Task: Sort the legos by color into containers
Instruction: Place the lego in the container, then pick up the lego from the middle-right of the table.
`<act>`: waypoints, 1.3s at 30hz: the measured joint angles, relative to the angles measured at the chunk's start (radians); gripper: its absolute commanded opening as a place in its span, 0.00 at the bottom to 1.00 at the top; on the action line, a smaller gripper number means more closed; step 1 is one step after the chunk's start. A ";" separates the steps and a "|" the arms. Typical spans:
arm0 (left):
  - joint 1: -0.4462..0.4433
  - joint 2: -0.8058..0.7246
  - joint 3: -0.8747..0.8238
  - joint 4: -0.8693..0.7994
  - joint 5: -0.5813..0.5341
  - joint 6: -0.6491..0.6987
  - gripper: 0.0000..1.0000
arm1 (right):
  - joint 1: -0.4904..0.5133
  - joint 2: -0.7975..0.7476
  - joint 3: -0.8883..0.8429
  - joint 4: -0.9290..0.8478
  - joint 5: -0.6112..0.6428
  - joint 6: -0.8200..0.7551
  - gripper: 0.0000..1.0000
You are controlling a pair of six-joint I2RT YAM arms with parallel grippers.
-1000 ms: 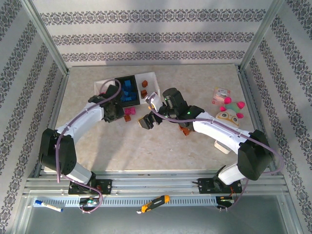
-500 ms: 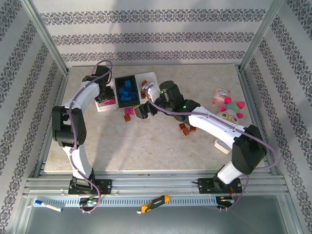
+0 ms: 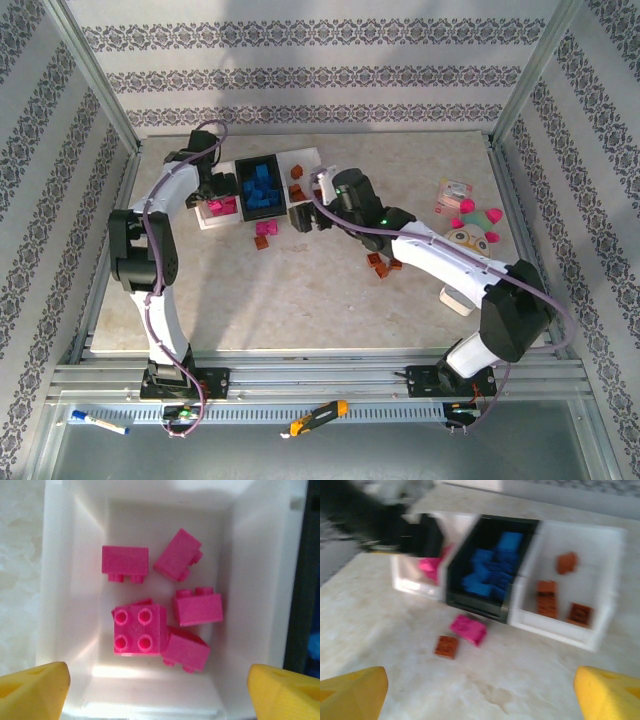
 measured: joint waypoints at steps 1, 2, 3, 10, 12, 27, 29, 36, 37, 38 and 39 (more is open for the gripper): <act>-0.002 -0.031 -0.029 0.012 0.011 0.013 0.97 | -0.017 -0.014 -0.013 -0.020 0.039 0.032 0.93; -0.006 -0.062 -0.058 0.027 0.018 0.026 0.97 | -0.035 -0.026 -0.023 -0.044 0.071 0.063 0.92; -0.013 -0.100 -0.090 0.046 0.027 0.042 0.97 | -0.056 -0.038 -0.033 -0.071 0.103 0.098 0.92; -0.165 -0.360 -0.319 0.267 0.130 0.212 0.99 | -0.212 -0.077 -0.080 -0.279 0.232 0.288 0.92; -0.230 -0.400 -0.370 0.335 0.175 0.257 0.99 | -0.251 -0.077 -0.095 -0.329 0.258 0.320 0.93; -0.549 -0.364 -0.507 0.747 0.505 0.394 0.99 | -0.411 0.130 -0.140 -0.457 0.164 0.453 0.78; -0.558 -0.361 -0.515 0.780 0.535 0.402 0.99 | -0.412 0.167 -0.140 -0.459 0.148 0.458 0.75; -0.558 -0.361 -0.562 0.828 0.583 0.412 0.99 | -0.424 0.242 -0.137 -0.460 0.119 0.465 0.53; -0.558 -0.361 -0.566 0.828 0.585 0.412 0.99 | -0.425 0.242 -0.133 -0.463 0.117 0.465 0.51; -0.558 -0.361 -0.568 0.829 0.586 0.412 0.99 | -0.430 0.242 -0.130 -0.462 0.114 0.465 0.49; -0.558 -0.361 -0.570 0.830 0.586 0.412 0.99 | -0.431 0.246 -0.126 -0.460 0.113 0.465 0.47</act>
